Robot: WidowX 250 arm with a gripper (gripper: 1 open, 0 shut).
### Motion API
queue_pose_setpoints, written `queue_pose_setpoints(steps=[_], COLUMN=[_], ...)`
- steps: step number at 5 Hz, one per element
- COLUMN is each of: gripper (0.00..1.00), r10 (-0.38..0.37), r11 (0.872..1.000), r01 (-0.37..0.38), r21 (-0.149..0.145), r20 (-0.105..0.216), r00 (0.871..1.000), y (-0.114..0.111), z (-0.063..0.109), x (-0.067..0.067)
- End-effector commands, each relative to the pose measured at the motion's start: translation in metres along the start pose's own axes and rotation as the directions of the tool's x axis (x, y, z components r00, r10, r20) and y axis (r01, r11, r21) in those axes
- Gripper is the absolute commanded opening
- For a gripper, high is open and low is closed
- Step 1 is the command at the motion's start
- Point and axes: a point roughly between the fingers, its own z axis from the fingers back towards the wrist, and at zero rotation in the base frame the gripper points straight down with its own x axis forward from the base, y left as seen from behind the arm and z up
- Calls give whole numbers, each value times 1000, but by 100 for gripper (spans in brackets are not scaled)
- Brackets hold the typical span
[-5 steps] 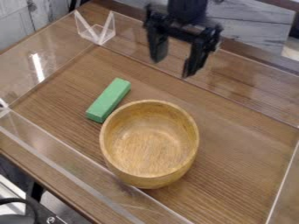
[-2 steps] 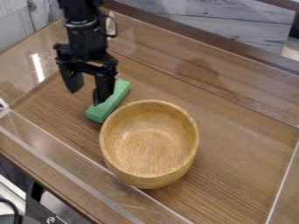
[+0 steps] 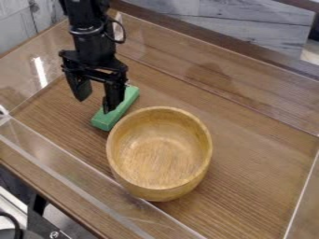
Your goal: Put the green block in the brown bowl
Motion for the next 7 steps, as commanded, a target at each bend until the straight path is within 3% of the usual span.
queue_pose_setpoints(steps=[1,7], gripper=[100,100], r10=[0,30], r11=[1000,999], r01=[0,-29], r21=[10,-16], r20=[45,39], r00=[999,999], y=[-1,-7], z=[6,-17], x=[12,34])
